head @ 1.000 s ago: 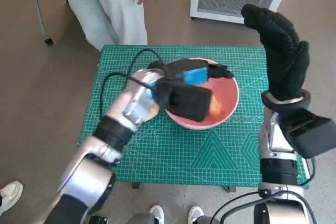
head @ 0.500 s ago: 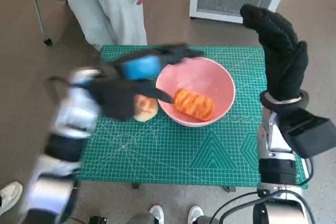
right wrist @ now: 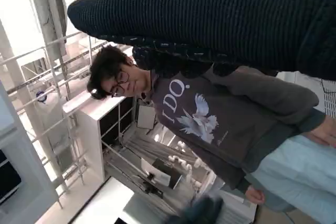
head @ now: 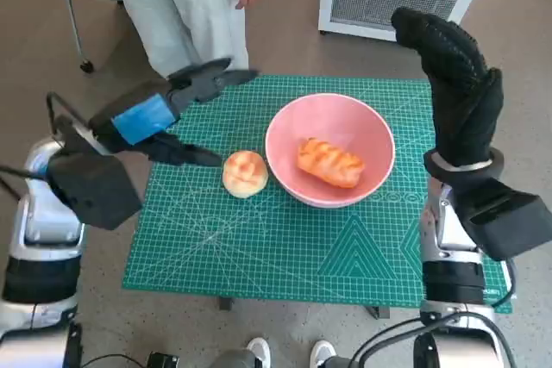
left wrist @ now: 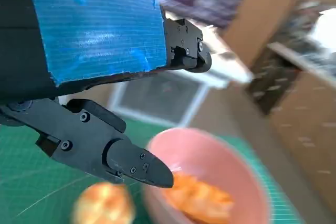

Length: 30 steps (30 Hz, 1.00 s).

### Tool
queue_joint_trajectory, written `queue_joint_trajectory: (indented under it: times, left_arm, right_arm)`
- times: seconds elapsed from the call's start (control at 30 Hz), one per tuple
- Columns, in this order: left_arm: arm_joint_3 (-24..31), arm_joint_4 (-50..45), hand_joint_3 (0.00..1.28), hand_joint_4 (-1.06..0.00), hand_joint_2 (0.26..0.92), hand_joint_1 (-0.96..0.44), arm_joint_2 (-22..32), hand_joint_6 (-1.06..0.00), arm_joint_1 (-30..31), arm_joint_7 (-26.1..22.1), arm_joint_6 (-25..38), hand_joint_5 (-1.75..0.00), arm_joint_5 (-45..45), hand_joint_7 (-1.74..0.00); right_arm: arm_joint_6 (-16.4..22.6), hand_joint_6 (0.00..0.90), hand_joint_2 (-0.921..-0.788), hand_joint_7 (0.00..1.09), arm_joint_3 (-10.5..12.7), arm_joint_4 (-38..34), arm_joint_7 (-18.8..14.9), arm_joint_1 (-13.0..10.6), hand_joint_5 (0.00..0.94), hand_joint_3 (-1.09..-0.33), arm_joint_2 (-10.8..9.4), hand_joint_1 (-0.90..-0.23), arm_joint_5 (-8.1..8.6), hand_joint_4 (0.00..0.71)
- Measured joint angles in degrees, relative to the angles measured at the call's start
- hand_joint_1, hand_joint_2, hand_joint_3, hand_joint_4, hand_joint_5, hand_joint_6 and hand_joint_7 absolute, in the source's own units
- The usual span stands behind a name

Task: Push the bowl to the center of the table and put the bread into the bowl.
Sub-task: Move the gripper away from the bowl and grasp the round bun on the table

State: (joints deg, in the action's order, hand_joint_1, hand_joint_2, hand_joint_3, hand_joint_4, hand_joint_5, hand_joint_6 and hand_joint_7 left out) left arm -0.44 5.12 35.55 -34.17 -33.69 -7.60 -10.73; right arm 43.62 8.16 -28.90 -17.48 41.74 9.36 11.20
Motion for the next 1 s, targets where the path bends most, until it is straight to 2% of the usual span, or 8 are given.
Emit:
queue_joint_trajectory:
  times: [0.2,0.53,1.0]
  left_arm:
    - [-1.2,0.0,0.00,-0.23,0.780,-0.30,0.3,-0.22,1.7,1.5,2.6,-0.01,-3.2,-0.25]
    - [-3.8,1.8,0.00,-0.22,0.779,-0.31,-0.4,-0.26,1.9,3.3,3.9,0.00,-5.2,-0.16]
    - [-8.7,16.1,0.00,-0.21,0.787,-0.34,-3.6,-0.29,0.1,6.5,3.6,-0.01,-7.6,-0.11]
  right_arm:
    - [0.0,0.073,-0.921,0.62,0.0,-0.4,-0.3,0.2,0.005,-0.780,-0.1,-0.751,0.36,0.289]
    - [0.0,0.070,-0.921,0.61,0.0,-0.6,-0.9,0.4,0.005,-0.779,-0.3,-0.751,0.44,0.291]
    - [-0.7,0.068,-0.921,0.61,0.3,-0.5,-1.4,0.4,0.004,-0.782,-0.1,-0.748,0.44,0.291]
